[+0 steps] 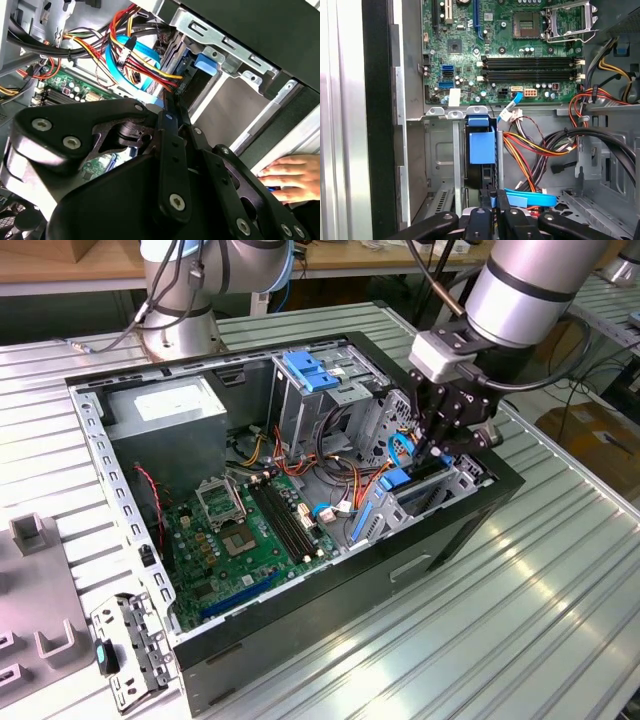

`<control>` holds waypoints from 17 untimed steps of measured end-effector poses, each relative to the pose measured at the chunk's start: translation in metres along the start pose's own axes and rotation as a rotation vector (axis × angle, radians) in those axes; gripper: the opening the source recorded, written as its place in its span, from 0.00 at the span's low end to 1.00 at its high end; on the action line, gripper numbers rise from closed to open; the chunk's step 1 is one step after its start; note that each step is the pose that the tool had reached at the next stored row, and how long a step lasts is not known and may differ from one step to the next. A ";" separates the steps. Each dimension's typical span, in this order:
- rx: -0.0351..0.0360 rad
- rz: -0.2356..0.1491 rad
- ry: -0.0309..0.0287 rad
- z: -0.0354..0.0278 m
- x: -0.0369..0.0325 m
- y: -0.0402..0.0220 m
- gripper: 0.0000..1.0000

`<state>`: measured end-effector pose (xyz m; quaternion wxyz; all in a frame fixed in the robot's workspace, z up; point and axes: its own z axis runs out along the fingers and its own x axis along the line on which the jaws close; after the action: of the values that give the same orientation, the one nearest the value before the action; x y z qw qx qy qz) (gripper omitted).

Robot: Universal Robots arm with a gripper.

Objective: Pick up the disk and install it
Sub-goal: 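Insert the second disk wire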

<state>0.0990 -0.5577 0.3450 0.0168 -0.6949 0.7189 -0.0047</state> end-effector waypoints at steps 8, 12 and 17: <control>-0.0007 0.001 -0.0176 0.0073 0.0034 0.0001 0.16; -0.0008 0.001 -0.0205 0.0078 0.0052 0.0001 0.16; -0.0005 0.001 -0.0244 0.0043 0.0049 -0.0002 0.24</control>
<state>0.0992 -0.5625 0.3406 0.0254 -0.6947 0.7189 0.0040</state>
